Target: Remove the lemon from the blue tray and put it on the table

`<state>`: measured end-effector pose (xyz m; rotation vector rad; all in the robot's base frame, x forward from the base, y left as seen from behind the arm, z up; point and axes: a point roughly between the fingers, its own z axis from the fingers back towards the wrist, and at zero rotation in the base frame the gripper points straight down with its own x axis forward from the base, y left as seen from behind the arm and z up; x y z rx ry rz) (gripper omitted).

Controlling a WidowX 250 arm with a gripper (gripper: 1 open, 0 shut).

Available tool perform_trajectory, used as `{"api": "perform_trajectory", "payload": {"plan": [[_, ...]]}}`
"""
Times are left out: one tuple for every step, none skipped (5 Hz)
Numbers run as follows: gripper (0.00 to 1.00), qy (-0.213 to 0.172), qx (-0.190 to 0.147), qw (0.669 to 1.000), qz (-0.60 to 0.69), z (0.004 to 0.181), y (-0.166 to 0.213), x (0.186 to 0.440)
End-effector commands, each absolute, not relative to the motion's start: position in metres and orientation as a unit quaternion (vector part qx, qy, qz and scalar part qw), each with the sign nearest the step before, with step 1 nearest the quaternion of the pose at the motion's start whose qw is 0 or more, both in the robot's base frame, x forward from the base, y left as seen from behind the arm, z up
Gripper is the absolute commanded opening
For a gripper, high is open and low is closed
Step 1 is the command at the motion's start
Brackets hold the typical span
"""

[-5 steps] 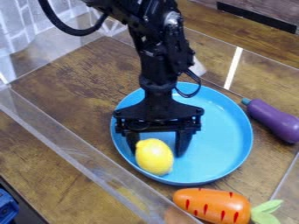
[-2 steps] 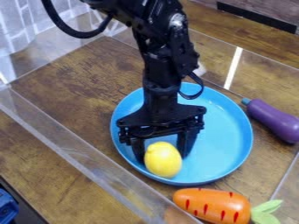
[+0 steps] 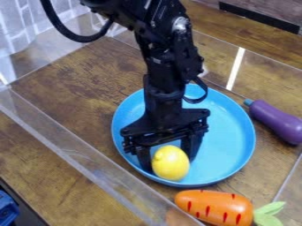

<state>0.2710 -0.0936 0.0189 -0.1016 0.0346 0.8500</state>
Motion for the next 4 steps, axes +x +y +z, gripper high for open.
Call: {"api": "perform_trajectory", "payload": {"plan": [[1.00, 0.028, -0.046, 0.917, 0.395, 0.015, -0.106, 0.263], [1.00, 0.030, -0.046, 0.923, 0.382, 0.015, -0.111, 0.264], [1.00, 0.031, -0.049, 0.913, 0.405, 0.016, -0.120, 0.267], [1.00, 0.033, -0.053, 0.901, 0.429, 0.016, -0.127, 0.272]]}}
